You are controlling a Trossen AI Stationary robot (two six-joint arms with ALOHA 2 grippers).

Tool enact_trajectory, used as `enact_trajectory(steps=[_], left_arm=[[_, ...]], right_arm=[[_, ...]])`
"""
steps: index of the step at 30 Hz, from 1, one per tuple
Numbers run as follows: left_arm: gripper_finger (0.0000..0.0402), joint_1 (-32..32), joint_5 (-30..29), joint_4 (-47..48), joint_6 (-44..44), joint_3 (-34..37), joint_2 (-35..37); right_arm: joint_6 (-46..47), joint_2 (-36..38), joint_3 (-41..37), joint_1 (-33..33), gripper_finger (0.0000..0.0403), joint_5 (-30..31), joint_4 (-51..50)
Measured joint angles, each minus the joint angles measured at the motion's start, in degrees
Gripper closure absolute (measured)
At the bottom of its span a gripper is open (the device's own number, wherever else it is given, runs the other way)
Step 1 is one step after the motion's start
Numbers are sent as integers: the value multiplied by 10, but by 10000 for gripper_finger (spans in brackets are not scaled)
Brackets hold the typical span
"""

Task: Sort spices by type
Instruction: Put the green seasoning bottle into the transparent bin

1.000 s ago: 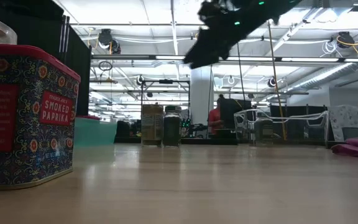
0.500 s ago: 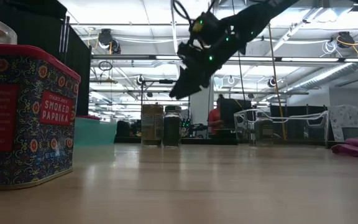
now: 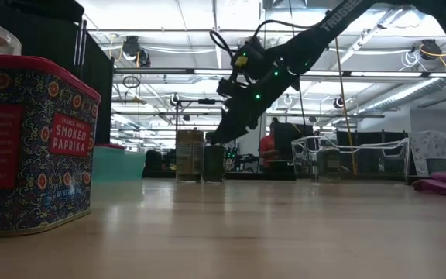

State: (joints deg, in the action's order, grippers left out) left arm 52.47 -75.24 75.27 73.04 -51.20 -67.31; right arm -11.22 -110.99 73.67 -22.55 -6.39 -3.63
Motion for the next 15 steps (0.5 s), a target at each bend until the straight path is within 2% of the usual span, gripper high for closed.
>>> enact_trajectory(steps=[5,8,11,15], left_arm=[[61,0,-3,-3,0,0,0],[61,0,-8,-3,-1,0,0],[61,0,-13,-3,-1,0,0],[61,0,-13,-3,-1,0,0]], right_arm=[[-4,0,0,0,27,-9,4],[-3,0,0,-3,45,-28,5],[-5,0,0,-3,88,-31,1],[-11,0,0,-3,172,-31,4]])
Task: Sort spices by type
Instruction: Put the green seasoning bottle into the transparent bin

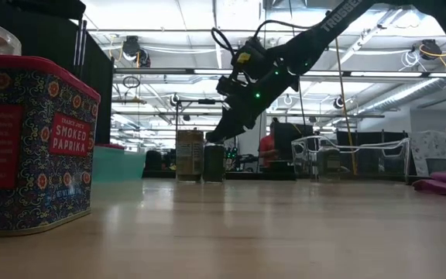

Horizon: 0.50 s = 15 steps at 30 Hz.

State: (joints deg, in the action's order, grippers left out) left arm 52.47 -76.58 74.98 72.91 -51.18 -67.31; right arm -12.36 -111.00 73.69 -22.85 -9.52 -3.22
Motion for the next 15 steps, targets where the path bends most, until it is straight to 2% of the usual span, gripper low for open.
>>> enact_trajectory(steps=[3,10,15], left_arm=[[61,0,0,0,0,0,0],[61,0,0,0,1,0,0],[61,0,-1,0,0,0,0]], right_arm=[[2,0,0,0,233,0,-2],[11,12,0,0,237,-9,-38],[45,63,-1,1,237,-6,-76]])
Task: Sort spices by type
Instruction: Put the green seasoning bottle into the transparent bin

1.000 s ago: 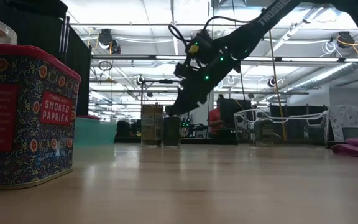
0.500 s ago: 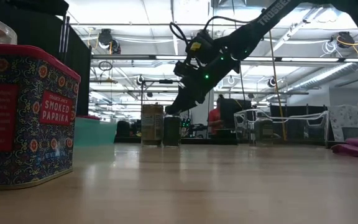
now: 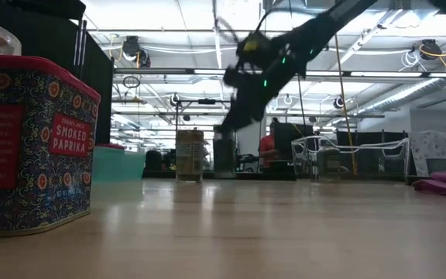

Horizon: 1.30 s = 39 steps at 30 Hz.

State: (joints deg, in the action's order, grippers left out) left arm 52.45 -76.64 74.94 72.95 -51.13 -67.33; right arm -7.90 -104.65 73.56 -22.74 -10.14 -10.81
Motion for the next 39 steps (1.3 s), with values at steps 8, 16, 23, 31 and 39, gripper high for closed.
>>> enact_trajectory(steps=[8,16,23,31,39], left_arm=[[61,0,-2,-3,1,0,0],[61,0,-2,-8,1,0,0],[61,0,-2,-10,1,0,0],[61,0,2,-20,1,0,0],[61,0,2,-24,1,0,0]], right_arm=[[63,144,1,3,237,116,-93],[227,242,1,-25,237,379,-242],[266,296,-37,-117,237,412,-262],[286,383,-111,-207,237,349,-243],[301,460,-192,-234,237,386,-254]])
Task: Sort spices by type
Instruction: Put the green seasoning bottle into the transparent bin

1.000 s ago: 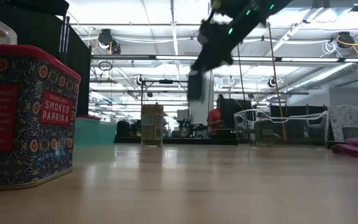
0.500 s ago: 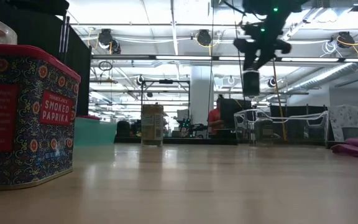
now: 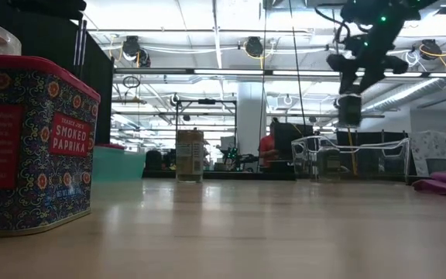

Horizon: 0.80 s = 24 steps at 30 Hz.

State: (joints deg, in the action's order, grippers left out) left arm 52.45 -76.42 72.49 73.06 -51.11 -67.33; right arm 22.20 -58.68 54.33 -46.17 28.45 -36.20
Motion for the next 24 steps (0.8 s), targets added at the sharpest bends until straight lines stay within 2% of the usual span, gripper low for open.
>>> enact_trajectory(steps=[4,10,19,24], left_arm=[[61,0,0,0,0,0,0],[61,0,0,0,0,0,0],[61,0,0,0,0,0,0],[61,0,0,0,0,0,0]], right_arm=[[10,2,-55,0,237,5,1],[0,2,-128,-16,237,2,60],[-5,-20,-136,-33,237,-5,116],[32,-34,-136,-41,237,-75,105]])
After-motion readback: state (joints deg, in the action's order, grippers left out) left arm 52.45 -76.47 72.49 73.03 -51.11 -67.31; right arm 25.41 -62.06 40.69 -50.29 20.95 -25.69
